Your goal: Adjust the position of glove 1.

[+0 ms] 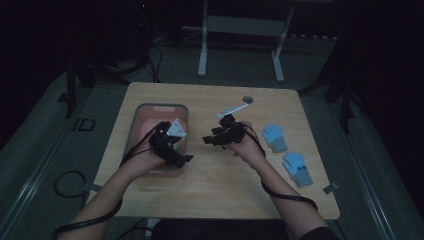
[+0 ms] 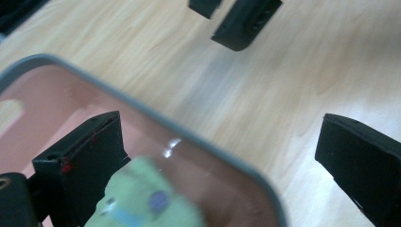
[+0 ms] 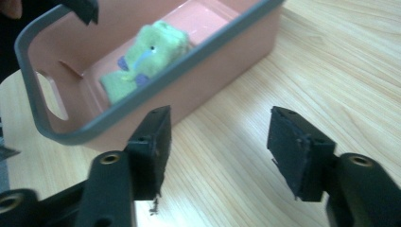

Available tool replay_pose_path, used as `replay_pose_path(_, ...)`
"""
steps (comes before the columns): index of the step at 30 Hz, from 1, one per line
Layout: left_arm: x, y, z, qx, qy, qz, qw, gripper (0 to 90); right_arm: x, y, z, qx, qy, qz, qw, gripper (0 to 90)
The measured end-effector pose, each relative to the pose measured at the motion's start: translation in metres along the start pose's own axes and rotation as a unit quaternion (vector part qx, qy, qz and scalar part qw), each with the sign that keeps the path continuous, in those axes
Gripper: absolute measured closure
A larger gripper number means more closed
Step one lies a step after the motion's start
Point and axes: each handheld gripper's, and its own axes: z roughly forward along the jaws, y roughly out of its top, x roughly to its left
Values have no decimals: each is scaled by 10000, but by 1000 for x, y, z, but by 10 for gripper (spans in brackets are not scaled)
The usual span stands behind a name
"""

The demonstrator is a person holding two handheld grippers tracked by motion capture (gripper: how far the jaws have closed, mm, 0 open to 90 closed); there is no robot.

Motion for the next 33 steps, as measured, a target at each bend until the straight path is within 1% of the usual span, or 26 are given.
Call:
replay_pose_path(1,-3,2,2,-34,-50,17,10000,24,-2,-2,-2,-22,-23,21,10000,385)
replay_pose_path(4,-11,7,8,-105,-74,-28,9999,24,-8,-9,-8,-48,-20,77,10000,329)
replay_pose_path(6,-18,10,11,-105,-121,27,9999,25,-11,-15,-10,-19,37,50,10000,293)
replay_pose_path(8,-26,14,16,-115,-146,105,9998,26,-15,-22,-12,1,42,61,10000,282)
replay_pose_path(11,-35,18,22,-201,-314,145,9992,27,-21,-32,-16,-67,78,144,9998,245)
replay_pose_path(12,-37,19,24,-272,-381,143,9988,26,-23,-36,-17,-60,53,157,9998,233)
replay_pose_path(14,-40,20,28,-347,-448,81,9984,26,-27,-42,-20,-56,14,170,9998,206)
replay_pose_path(15,-41,21,30,-374,-474,64,9982,26,-28,-45,-21,-29,-14,182,9998,203)
replay_pose_path(17,-43,21,34,-452,-553,13,9974,26,-32,-52,-25,-74,-58,203,9997,189)
replay_pose_path(19,-47,21,38,-497,-609,42,9969,26,-36,-58,-28,-106,-136,235,9996,190)
replay_pose_path(21,-50,21,40,-513,-618,170,9966,26,-39,-64,-32,-126,-178,196,9996,185)
replay_pose_path(23,-53,21,44,-512,-674,142,9963,26,-41,-70,-36,-134,-166,173,9996,185)
replay_pose_path(24,-55,22,46,-523,-726,152,9959,26,-43,-73,-37,-138,-192,153,9996,186)
replay_pose_path(25,-57,22,49,-525,-736,167,9958,26,-44,-75,-39,-150,-208,139,9996,187)
replay_pose_path(28,-64,21,57,-510,-758,219,9956,26,-48,-83,-44,-167,-340,34,9993,198)
replay_pose_path(30,-69,20,63,-507,-804,230,9952,26,-52,-88,-47,-165,-406,57,9990,198)
replay_pose_path(33,-77,17,72,-540,-867,189,9946,26,-56,-97,-52,-182,-475,98,9987,188)
